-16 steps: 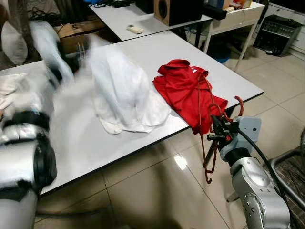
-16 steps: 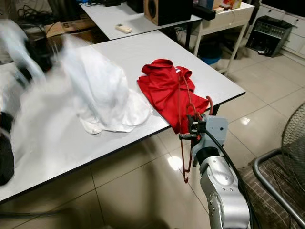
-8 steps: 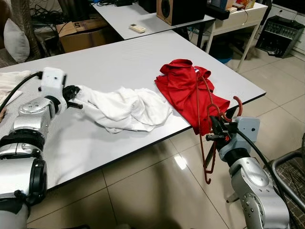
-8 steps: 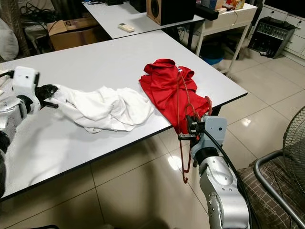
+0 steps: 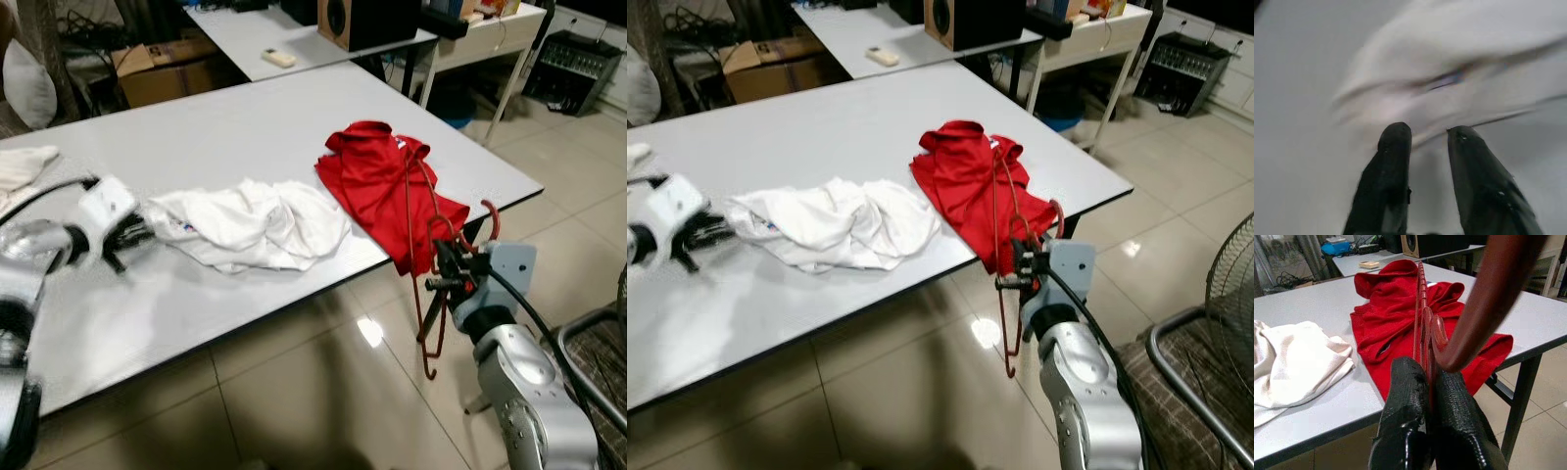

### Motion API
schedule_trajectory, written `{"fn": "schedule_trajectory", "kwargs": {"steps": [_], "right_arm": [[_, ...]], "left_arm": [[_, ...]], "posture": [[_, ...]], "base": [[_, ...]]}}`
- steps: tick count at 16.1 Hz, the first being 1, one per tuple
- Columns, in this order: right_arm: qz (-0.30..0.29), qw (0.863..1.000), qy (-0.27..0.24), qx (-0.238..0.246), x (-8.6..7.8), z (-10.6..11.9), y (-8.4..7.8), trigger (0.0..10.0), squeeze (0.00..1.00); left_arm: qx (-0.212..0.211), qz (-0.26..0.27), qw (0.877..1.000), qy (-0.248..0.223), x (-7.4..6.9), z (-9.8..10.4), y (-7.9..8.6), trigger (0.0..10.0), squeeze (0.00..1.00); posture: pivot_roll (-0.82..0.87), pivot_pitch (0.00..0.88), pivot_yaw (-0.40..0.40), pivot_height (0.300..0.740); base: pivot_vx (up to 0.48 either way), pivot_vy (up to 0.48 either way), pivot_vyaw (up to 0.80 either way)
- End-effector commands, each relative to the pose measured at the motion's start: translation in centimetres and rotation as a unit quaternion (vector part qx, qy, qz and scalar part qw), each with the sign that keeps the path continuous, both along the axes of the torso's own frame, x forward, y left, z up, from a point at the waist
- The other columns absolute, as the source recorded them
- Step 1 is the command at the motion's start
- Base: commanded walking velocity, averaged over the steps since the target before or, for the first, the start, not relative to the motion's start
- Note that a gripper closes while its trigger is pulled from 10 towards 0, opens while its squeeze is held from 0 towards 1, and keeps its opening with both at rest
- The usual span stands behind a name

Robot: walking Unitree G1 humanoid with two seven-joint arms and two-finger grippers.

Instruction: Hang hanger

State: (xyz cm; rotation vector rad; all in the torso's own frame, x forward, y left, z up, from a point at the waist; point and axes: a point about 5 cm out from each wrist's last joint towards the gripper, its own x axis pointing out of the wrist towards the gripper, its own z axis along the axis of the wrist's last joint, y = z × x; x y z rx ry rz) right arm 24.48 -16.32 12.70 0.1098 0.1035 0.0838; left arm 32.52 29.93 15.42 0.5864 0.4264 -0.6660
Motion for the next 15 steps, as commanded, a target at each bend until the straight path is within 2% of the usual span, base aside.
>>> {"fn": "schedule_trajectory", "kwargs": {"steps": [1, 2, 3, 4, 5, 6, 8, 10, 12, 14, 15], "right_arm": [[0.007, 1.0, 0.0, 0.0, 0.0, 0.1, 0.0, 10.0, 0.0], [0.01, 1.0, 0.0, 0.0, 0.0, 0.1, 0.1, 10.0, 0.0], [0.012, 1.0, 0.0, 0.0, 0.0, 0.1, 0.2, 10.0, 0.0], [0.018, 1.0, -0.002, -0.004, 0.0, 0.1, 0.4, 10.0, 0.0], [0.023, 1.0, -0.004, -0.007, -0.1, 0.2, 0.4, 10.0, 0.0], [0.025, 1.0, -0.006, -0.008, -0.1, 0.3, 0.4, 10.0, 0.0], [0.026, 1.0, -0.007, -0.01, -0.1, 0.3, 0.3, 10.0, 0.0], [0.03, 0.999, -0.009, -0.012, 0.1, 0.5, 0.3, 10.0, 0.0], [0.032, 0.999, -0.009, -0.013, 0.2, 0.5, 0.4, 10.0, 0.0], [0.033, 0.999, -0.009, -0.013, 0.2, 0.5, 0.3, 10.0, 0.0], [0.033, 0.999, -0.009, -0.013, 0.2, 0.5, 0.3, 10.0, 0.0]], "left_arm": [[-0.033, -0.059, 0.998, -0.005, 0.1, 1.0, -2.1, 10.0, 1.0], [-0.066, -0.104, 0.992, -0.007, -0.4, 1.0, -4.6, 10.0, 1.0], [-0.079, -0.122, 0.989, -0.006, -0.7, 0.4, -6.2, 10.0, 0.5], [-0.072, -0.131, 0.989, 0.0, -1.0, -0.8, -7.6, 10.0, 0.0], [-0.061, -0.131, 0.99, -0.01, -1.1, -1.5, -8.4, 10.0, 0.0], [-0.057, -0.108, 0.992, -0.042, -0.8, -1.8, -9.0, 10.0, 0.0], [-0.047, -0.072, 0.993, -0.084, -0.6, -1.9, -9.4, 10.0, 0.0], [-0.008, -0.043, 0.992, -0.121, -0.6, -2.0, -9.6, 10.0, 0.0], [-0.001, -0.022, 0.99, -0.138, -0.6, -1.9, -9.7, 8.4, 0.0], [0.009, -0.023, 0.989, -0.143, -0.6, -2.1, -9.7, 8.4, 0.0], [0.017, -0.025, 0.99, -0.138, -0.7, -2.5, -9.9, 4.9, 0.0]], "posture": [[-0.1, 0.0, 0.055, 0.74], [-0.1, 0.0, 0.053, 0.74], [-0.1, 0.0, 0.051, 0.74], [-0.1, 0.0, 0.052, 0.74], [-0.1, 0.0, 0.049, 0.74], [-0.1, 0.0, 0.048, 0.74], [-0.1, 0.0, 0.037, 0.74], [-0.1, 0.0, 0.029, 0.74], [-0.1, 0.0, 0.028, 0.74], [-0.1, 0.0, 0.027, 0.74], [-0.1, 0.0, 0.027, 0.74]], "base": [[0.0, 0.0, 0.0], [0.0, 0.0, 0.0], [0.0, 0.0, 0.0], [0.0, 0.0, 0.0], [0.0, 0.0, 0.0], [0.0, 0.0, 0.0], [0.0, 0.0, 0.0], [0.0, 0.0, 0.0], [0.0, 0.0, 0.0], [0.0, 0.0, 0.0], [0.0, 0.0, 0.0]]}}
